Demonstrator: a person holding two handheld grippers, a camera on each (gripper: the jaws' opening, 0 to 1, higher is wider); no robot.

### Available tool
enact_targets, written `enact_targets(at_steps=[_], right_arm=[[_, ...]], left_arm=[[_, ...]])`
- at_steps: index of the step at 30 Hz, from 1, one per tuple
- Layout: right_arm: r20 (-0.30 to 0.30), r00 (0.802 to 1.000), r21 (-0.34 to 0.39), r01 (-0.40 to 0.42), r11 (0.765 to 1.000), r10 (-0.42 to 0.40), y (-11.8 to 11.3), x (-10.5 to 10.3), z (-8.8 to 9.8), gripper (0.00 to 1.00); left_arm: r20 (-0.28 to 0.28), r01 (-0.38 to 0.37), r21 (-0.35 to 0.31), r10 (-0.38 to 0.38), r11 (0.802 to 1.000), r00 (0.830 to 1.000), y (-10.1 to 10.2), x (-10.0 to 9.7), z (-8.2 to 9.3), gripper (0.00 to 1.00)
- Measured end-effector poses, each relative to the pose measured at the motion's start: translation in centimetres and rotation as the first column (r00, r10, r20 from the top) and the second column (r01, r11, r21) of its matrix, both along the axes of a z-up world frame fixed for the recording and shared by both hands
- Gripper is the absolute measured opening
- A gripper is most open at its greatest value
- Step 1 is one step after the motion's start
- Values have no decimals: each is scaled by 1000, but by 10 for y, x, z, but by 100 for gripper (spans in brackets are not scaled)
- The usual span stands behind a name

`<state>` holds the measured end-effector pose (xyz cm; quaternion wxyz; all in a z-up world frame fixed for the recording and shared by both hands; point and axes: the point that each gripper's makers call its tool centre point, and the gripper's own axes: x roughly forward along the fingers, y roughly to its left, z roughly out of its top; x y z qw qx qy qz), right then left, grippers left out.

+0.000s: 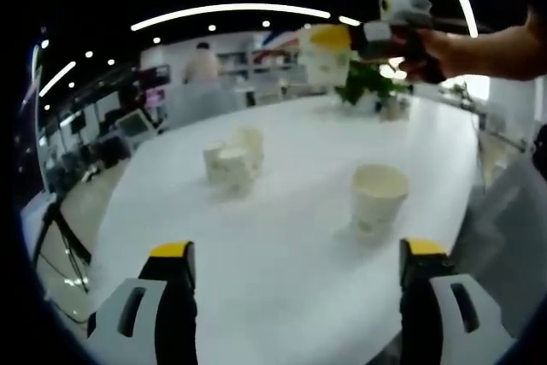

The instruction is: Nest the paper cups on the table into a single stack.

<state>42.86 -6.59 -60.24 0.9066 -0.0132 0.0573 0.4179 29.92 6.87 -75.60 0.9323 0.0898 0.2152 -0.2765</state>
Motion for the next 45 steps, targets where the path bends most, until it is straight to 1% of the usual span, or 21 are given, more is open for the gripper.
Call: enact_targets(at_steps=[5,19,23,32,37,45], right_arm=[[4,1000,-9,-16,1000,16,2,-8,-3,37],[17,998,15,-55,998,55,5,-33,11,37],[15,998,21,-64,998,64,5,-39,11,37],[4,996,12,-91,996,91,3,-55,2,37],[-8,995,34,-99,994,99,0,-62,3,37],[-6,992,22,-124,992,124,-1,-83,-4,37]], left_arm=[[-2,4,3,-4,1000,1000,-1,-1,0,98],[-8,10,2,-10,1000,1000,-3,-2,-1,98],[-10,13,3,-13,1000,1000,-3,-2,-2,98],[-12,16,5,-16,1000,1000,-4,-3,-2,98],[-13,14,6,-14,1000,1000,-3,-3,-3,98],[-14,14,7,-14,1000,1000,-4,-3,-2,97]])
